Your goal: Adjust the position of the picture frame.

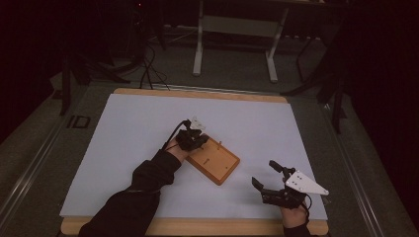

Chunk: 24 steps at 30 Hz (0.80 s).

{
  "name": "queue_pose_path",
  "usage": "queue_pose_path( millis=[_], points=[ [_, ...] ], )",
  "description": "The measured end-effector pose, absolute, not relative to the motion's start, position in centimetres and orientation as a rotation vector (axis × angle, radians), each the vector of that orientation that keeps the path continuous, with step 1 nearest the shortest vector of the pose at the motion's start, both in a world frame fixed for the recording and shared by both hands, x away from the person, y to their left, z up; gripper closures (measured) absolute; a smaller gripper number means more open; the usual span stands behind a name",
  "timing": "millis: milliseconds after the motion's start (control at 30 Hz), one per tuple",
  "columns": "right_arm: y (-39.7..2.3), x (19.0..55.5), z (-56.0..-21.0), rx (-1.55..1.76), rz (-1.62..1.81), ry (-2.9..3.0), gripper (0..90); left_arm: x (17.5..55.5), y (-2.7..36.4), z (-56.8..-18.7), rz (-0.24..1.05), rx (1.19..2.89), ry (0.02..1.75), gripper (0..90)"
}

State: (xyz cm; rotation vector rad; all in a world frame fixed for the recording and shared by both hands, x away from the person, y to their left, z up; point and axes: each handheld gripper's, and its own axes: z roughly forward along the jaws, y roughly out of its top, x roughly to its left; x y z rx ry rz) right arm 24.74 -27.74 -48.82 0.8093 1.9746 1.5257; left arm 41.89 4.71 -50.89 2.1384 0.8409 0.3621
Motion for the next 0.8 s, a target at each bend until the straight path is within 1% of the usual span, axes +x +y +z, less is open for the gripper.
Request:
queue_pose_path(
  millis=[267,333,433,800],
  points=[
    [-27.8,24.7,-48.8,0.808,1.534,1.977,14.6,44.6,3.7,-50.8,0.391,2.162,0.843,90.0],
    [-27.9,24.7,-48.9,0.814,1.539,1.977,14.6,45.2,3.3,-50.9,0.415,2.181,0.833,90.0],
    [-27.9,24.7,-48.9,0.816,1.542,1.975,14.6,46.1,3.1,-51.1,0.409,2.2,0.833,90.0],
    [-28.0,24.7,-48.9,0.817,1.546,1.973,14.6,46.9,3.1,-51.9,0.38,2.259,0.812,90.0]
  ],
)
